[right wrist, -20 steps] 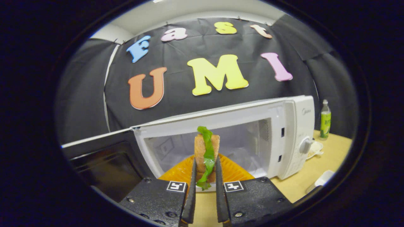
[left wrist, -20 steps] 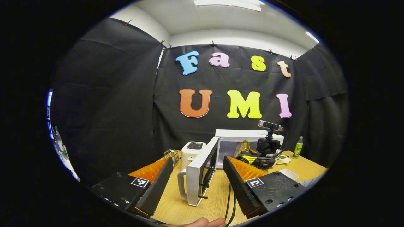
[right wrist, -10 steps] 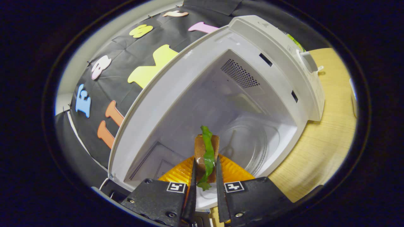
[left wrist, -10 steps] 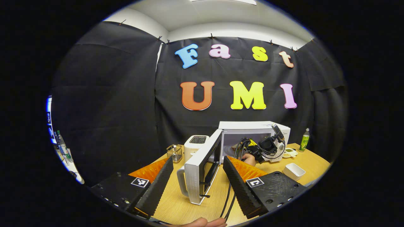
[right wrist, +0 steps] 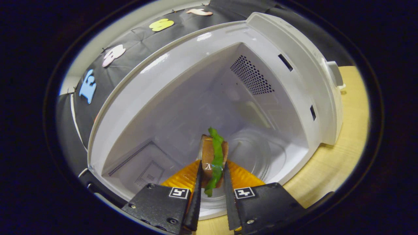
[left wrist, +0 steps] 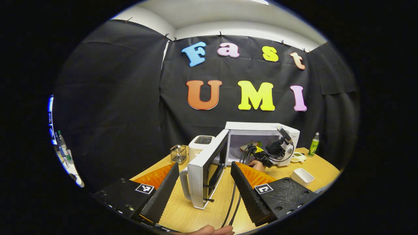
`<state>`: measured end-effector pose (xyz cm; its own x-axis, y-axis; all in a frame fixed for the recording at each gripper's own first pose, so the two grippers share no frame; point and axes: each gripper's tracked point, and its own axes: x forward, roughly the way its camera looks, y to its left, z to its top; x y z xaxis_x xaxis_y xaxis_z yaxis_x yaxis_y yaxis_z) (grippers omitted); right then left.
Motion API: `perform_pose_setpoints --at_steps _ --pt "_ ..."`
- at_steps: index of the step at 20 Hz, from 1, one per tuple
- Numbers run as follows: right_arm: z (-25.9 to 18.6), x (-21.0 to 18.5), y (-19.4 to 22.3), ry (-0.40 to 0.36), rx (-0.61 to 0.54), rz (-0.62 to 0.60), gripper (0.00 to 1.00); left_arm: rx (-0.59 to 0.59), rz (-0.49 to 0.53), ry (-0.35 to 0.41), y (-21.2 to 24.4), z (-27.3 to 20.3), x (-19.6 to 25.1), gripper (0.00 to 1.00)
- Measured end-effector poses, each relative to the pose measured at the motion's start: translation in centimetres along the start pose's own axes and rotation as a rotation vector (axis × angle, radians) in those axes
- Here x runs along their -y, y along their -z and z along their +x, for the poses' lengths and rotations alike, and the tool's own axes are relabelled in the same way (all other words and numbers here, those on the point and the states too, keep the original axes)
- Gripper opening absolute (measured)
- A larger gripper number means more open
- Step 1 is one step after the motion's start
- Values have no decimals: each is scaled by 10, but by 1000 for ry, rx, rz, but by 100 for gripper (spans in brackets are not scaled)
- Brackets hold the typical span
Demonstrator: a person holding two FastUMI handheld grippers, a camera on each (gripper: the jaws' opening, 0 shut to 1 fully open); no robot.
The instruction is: Open the microwave oven with the left hand, put the food in, and close the microwave oven.
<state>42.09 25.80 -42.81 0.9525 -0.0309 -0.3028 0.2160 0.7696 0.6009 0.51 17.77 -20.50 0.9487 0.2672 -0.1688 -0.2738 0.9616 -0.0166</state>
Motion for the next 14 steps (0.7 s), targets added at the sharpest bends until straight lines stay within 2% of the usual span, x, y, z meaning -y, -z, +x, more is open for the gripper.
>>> perform_pose_setpoints --at_steps 2,4,6,7,9,11,12,13,14 --pt "3 18 -3 64 40 -72 39 2 -8 5 0 -1 1 95" --pt "2 26 -11 97 69 -142 46 0 -8 6 1 -3 1 95" --pt "1 25 -17 89 106 -217 41 4 3 -1 0 -3 0 95" --pt "-1 24 -22 86 132 -255 41 7 9 -9 -1 -4 -2 95" --pt "-7 20 -30 76 181 -328 56 11 13 -23 -1 -7 -5 95" --pt "-18 12 -35 46 210 -396 59 2 -2 -21 2 -8 -7 95" --pt "-24 9 -33 27 202 -404 74 0 -19 -15 3 -11 -8 95" --pt "-33 6 -31 3 193 -395 76 2 -31 -8 3 -11 -11 96" --pt "-42 1 -31 -27 194 -394 84 -1 -32 -5 5 -11 -15 95"
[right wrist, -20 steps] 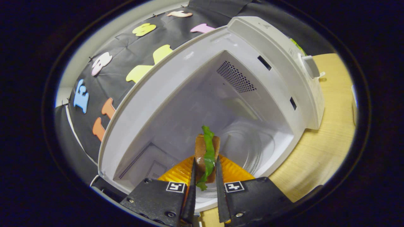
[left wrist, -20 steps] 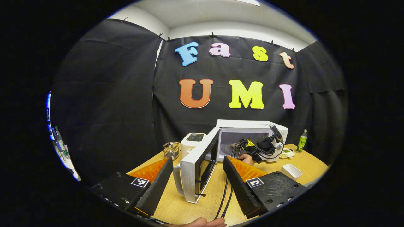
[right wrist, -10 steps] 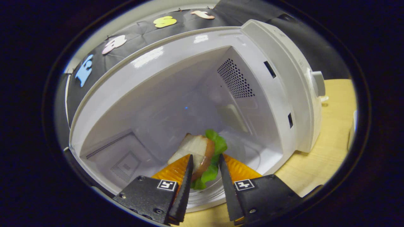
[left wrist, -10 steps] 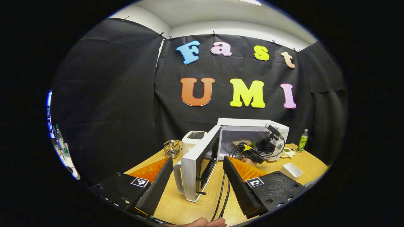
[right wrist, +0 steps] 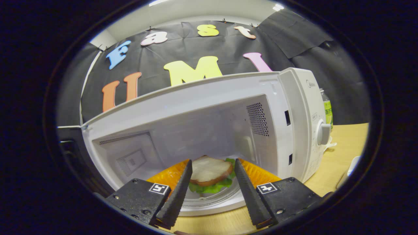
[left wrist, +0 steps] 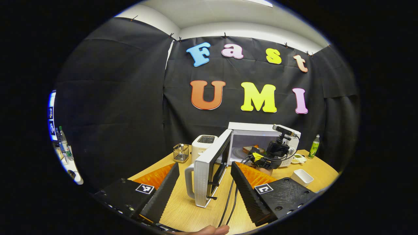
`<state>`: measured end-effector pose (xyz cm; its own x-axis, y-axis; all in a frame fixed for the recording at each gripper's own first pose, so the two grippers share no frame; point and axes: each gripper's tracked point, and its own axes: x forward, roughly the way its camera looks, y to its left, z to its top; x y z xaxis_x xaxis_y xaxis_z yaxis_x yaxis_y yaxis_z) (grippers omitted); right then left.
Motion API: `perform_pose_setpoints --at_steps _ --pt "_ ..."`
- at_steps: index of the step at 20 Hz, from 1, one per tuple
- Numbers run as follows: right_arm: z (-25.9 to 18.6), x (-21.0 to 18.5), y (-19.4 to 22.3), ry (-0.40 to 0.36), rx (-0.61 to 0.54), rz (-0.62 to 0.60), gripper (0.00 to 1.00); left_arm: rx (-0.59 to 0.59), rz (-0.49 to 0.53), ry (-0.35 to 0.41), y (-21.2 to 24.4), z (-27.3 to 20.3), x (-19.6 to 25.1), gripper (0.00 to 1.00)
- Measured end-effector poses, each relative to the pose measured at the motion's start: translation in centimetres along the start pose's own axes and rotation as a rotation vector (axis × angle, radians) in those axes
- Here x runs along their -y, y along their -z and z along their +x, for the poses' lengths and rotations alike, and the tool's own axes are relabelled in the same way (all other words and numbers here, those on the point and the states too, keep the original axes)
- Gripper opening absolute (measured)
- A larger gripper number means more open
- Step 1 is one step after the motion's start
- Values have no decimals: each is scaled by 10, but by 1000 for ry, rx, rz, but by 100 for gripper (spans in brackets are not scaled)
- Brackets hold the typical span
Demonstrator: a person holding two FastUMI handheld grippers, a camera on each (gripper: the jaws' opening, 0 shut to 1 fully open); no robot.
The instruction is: Open the microwave oven with the left hand, put the food in, and close the microwave oven.
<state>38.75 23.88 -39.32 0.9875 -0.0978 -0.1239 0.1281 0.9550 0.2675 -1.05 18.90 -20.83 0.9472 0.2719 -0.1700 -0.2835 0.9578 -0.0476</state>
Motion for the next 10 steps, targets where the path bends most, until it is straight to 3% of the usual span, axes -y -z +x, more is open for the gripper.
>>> perform_pose_setpoints --at_steps 1,2,3,4,7,8,9,10 --pt "-7 -1 -2 -16 7 -13 78 -2 4 -13 5 1 -9 95" --pt "-14 0 -2 -26 1 -35 93 -3 10 -34 8 2 -19 95" --pt "-20 0 0 -37 -13 -53 89 -8 13 -50 12 2 -28 95" --pt "-26 0 3 -53 -22 -63 100 -11 12 -61 16 3 -35 95" --pt "-50 1 -3 -93 -27 -84 92 -20 16 -86 24 10 -56 94" --pt "-55 2 -7 -103 -18 -94 92 -12 33 -97 24 12 -62 88" --pt "-63 5 -10 -113 -28 -109 100 -6 55 -105 25 12 -70 78" --pt "-72 11 -10 -110 -45 -116 92 6 89 -116 25 14 -75 67"
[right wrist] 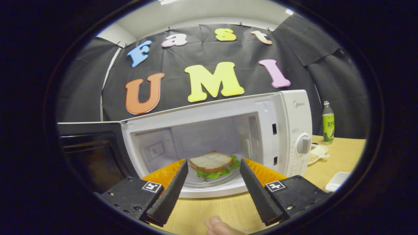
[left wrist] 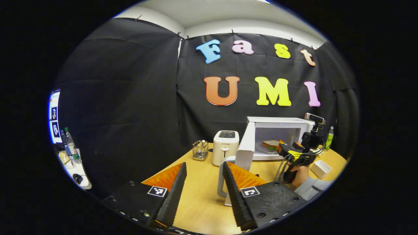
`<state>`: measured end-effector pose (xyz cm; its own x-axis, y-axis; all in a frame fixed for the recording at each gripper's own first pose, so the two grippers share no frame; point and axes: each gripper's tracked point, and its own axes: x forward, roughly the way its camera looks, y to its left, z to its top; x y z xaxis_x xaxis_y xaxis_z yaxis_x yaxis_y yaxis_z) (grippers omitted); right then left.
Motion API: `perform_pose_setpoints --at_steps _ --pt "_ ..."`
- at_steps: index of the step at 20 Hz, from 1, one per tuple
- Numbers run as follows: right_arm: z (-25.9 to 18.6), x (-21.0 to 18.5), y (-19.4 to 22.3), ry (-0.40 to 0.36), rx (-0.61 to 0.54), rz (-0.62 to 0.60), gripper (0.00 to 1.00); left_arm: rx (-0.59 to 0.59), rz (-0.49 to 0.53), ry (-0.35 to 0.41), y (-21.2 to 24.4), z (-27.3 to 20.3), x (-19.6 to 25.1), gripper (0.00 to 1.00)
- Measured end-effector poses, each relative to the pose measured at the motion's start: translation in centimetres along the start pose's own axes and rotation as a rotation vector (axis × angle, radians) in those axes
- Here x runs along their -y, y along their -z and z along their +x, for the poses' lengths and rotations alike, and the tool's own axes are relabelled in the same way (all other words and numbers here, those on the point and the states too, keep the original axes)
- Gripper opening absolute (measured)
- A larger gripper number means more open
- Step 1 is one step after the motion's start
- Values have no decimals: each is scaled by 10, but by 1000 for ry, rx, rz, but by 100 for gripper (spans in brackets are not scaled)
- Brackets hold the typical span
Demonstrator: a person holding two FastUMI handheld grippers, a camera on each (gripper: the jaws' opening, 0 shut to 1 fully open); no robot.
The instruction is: Open the microwave oven with the left hand, put the food in, and close the microwave oven.
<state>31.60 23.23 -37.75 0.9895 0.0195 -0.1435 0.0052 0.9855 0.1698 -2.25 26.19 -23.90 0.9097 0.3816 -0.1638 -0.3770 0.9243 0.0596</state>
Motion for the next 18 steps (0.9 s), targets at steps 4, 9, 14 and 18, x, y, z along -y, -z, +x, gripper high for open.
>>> perform_pose_setpoints --at_steps 4,9,14,18 --pt "-39 7 -19 -44 -29 -65 92 19 97 -34 6 4 -15 48" --pt "-88 26 -59 -97 -8 -112 100 10 33 4 16 13 -19 4" --pt "-142 46 -111 -135 58 -162 92 -1 8 18 25 28 -27 0" --pt "-174 69 -153 -108 113 -228 91 -1 -48 88 33 42 -25 0"
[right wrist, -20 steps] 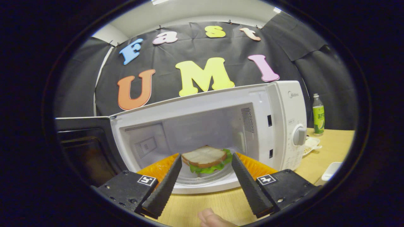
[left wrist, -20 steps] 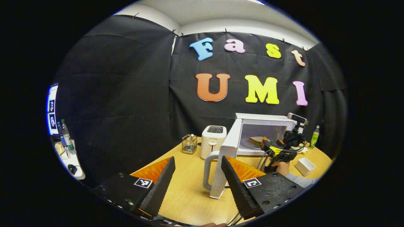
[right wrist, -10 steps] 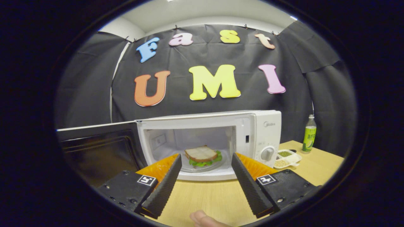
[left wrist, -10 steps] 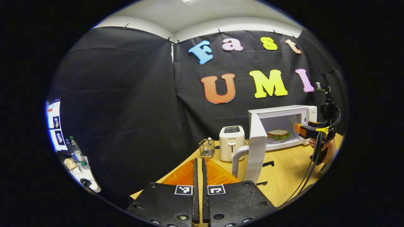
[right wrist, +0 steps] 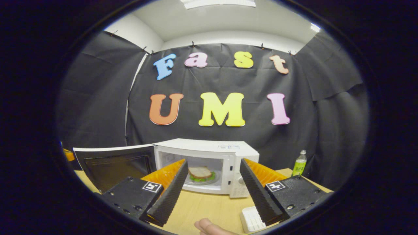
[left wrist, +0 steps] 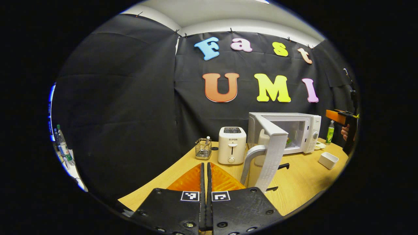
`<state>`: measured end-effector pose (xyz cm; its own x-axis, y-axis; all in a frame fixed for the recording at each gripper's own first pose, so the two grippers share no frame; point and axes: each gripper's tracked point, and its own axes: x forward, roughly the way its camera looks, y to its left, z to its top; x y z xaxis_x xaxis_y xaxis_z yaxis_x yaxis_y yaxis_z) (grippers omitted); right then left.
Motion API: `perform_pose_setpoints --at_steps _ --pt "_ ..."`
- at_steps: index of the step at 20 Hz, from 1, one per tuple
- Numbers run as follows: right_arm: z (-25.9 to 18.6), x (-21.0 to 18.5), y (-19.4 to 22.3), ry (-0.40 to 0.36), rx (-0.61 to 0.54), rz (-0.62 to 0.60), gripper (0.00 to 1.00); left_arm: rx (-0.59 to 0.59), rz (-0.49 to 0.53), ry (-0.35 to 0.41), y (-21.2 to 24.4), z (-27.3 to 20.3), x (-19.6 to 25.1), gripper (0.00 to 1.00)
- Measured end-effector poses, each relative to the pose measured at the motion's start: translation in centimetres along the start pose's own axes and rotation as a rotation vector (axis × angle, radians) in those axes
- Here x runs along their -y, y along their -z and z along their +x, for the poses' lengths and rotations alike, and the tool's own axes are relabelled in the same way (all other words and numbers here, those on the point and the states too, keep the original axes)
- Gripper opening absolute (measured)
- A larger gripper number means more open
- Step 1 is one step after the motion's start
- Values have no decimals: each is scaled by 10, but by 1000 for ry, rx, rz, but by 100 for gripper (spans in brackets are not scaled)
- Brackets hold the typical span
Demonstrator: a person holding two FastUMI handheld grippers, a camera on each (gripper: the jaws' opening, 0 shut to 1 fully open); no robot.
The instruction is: Open the microwave oven with the left hand, put the food in, and close the microwave oven.
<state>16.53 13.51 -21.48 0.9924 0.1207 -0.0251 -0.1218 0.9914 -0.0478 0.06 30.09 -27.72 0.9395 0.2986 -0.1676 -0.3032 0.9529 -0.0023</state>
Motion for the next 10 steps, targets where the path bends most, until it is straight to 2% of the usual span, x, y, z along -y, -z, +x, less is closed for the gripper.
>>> perform_pose_setpoints --at_steps 1,2,3,6,9,10 --pt "-7 11 -6 26 4 -23 100 7 -27 31 2 2 8 0" --pt "-14 22 -9 42 1 -33 100 23 -41 42 2 7 12 0" --pt "-21 29 -14 45 2 -25 95 19 -46 45 6 15 14 0" --pt "-38 55 -31 50 13 9 98 0 -54 63 17 34 24 0" --pt "-49 89 -44 100 37 4 100 -37 -79 109 29 35 49 0" --pt "-51 98 -46 113 43 -3 96 -20 -59 82 27 34 48 0"
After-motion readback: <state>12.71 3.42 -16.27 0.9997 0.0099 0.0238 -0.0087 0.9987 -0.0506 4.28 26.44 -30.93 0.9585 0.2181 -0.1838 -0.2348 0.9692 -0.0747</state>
